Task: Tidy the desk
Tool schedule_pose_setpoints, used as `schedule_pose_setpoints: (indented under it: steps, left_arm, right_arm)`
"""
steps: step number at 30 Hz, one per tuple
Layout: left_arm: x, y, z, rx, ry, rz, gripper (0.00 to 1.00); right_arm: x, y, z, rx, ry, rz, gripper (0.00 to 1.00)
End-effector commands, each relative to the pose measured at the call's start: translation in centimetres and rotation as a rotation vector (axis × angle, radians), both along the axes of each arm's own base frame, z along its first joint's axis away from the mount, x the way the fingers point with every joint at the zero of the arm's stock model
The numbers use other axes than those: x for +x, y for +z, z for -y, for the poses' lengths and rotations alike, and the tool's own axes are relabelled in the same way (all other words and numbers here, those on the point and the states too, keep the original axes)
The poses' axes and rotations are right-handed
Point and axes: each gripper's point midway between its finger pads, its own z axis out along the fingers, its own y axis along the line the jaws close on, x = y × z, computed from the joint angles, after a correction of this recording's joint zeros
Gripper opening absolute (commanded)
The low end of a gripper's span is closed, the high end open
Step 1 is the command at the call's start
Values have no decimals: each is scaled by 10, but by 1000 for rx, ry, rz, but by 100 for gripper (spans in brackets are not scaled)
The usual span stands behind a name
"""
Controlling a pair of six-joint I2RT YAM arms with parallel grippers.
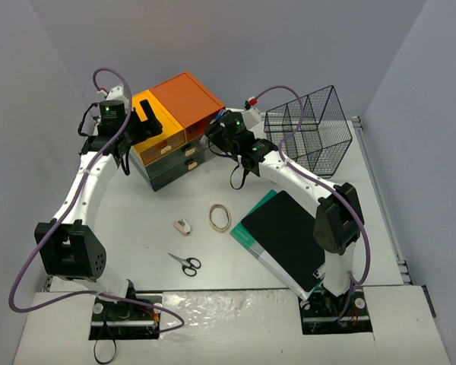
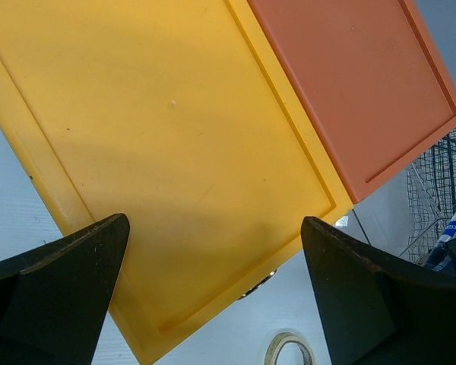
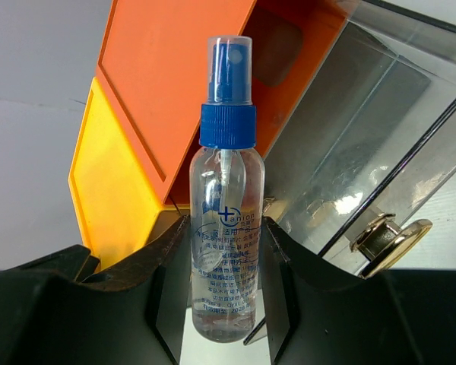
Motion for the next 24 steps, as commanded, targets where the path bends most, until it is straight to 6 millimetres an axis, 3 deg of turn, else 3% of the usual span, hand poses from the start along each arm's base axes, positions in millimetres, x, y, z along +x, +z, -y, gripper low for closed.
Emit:
schedule_pose_setpoints:
  steps: [1,3,5,9,12,14,22,24]
  left_arm:
    - [-12,-37,-20,23,65,-139,97]
    - [-12,-36,-19,22,63,-137,97]
    - [-12,-35,-20,22,65,-136,97]
    - [-12,-38,-21,26,67,-142,97]
    - [-12,-38,-20,25,67,-142,97]
    - [-12,-38,-21,25,69,-143,97]
    - [-13,-37,-21,29,70,-141,97]
    - [-13,-37,-22,32,68,-144,97]
  right_arm:
    - [8,24,1,-10,-22,79,0]
    - [7,25,1,-18,-14,83,2]
    - [6,29,-1,-22,-8,92,20]
    - [4,42,-1,-40,-1,123,46]
    - [3,52,-1,-47,2,141,55]
    - [2,58,0,-51,1,152,59]
    - [-4,72,7,-60,-11,175,61]
    - [-11,83,14,-72,-22,195,61]
